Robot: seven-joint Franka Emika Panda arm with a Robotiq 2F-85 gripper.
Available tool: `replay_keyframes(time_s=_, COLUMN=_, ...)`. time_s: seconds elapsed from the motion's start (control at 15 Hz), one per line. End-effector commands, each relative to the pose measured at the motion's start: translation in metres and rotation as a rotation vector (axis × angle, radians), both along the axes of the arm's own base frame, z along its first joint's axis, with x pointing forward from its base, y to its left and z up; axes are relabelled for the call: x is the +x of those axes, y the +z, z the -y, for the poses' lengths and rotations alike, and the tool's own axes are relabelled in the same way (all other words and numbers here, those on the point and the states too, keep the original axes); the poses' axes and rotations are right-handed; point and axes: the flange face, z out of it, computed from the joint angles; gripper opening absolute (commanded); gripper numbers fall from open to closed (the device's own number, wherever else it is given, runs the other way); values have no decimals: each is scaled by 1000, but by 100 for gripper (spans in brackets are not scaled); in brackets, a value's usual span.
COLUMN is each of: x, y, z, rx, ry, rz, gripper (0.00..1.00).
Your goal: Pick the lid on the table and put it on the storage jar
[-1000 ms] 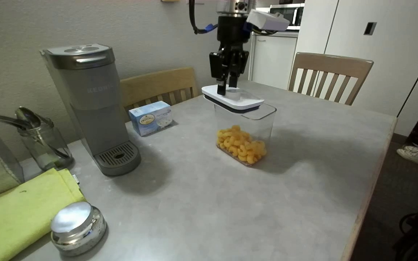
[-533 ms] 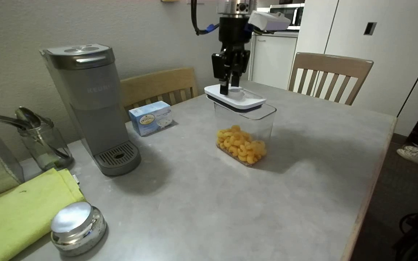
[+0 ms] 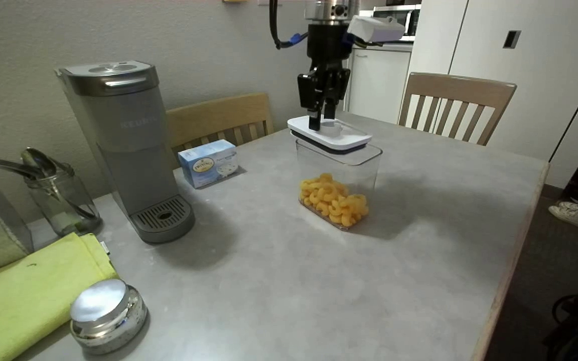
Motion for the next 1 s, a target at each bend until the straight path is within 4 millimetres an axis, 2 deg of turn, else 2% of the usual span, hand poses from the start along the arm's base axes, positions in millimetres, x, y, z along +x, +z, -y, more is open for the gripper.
replay_keyframes(time_s=0.0, x=-18, y=6, z=3, rx=-13, ry=-16, rz=-3, gripper=27)
replay_keyframes(time_s=0.47, x=-35, y=3, z=0, rx=0, ry=-1, rz=-20, gripper=27)
replay_keyframes(time_s=0.93, x=-42, y=-6, z=-13, rx=42, ry=82, rz=-22, gripper=27)
